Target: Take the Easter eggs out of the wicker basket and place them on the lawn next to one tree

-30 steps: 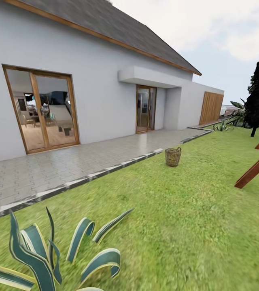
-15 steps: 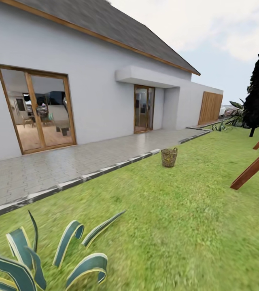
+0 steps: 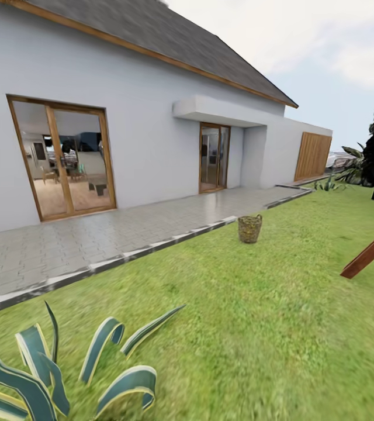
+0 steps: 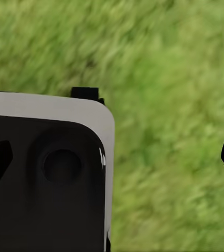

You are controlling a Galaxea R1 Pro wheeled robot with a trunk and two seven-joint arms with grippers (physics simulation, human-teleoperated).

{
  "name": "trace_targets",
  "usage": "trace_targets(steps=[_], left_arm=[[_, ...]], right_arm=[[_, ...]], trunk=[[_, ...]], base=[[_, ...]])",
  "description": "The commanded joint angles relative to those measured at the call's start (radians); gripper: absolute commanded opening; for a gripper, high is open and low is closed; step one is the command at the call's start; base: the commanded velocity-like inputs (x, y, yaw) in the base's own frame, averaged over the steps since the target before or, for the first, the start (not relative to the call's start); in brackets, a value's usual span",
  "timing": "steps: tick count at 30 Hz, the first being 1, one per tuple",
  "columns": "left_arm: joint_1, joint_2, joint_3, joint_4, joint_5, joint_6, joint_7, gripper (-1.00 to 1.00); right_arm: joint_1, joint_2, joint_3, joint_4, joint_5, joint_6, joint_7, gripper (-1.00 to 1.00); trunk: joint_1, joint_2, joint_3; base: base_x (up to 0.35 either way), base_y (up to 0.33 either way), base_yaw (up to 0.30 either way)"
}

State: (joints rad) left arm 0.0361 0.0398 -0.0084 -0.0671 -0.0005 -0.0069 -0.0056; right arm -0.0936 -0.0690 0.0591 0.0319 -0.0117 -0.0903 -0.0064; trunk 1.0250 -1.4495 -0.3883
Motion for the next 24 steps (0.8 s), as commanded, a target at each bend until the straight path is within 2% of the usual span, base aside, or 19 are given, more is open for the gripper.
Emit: trace_targets(steps=[1,10,20,24], left_arm=[[0.001,0.000,-0.001,-0.002,0.000,-0.001,-0.001,1.00],[0.001,0.000,-0.001,-0.002,-0.001,-0.001,-0.001,1.00],[0.001,0.002,0.001,-0.002,0.002,-0.001,0.001,1.00],[0.001,0.016,-0.001,-0.003,0.000,-0.002,-0.003,1.00]], right_arm=[[-0.002,0.000,0.006,0.003,-0.001,-0.006,-0.001,1.00],[-0.002,0.000,0.006,0.003,-0.001,-0.006,-0.001,1.00],[-0.002,0.005,0.005,0.009,-0.005,0.001,0.008,1.00],[-0.003,-0.010,0.008,0.011,-0.001,-0.001,0.009,1.00]], trunk=[[0.000,-0.001,-0.001],[0.000,-0.001,-0.001],[0.000,-0.001,-0.001],[0.000,-0.001,-0.001]], base=[[0.000,0.000,0.265],[0.000,0.000,0.278],[0.000,0.000,0.019],[0.000,0.000,0.000]])
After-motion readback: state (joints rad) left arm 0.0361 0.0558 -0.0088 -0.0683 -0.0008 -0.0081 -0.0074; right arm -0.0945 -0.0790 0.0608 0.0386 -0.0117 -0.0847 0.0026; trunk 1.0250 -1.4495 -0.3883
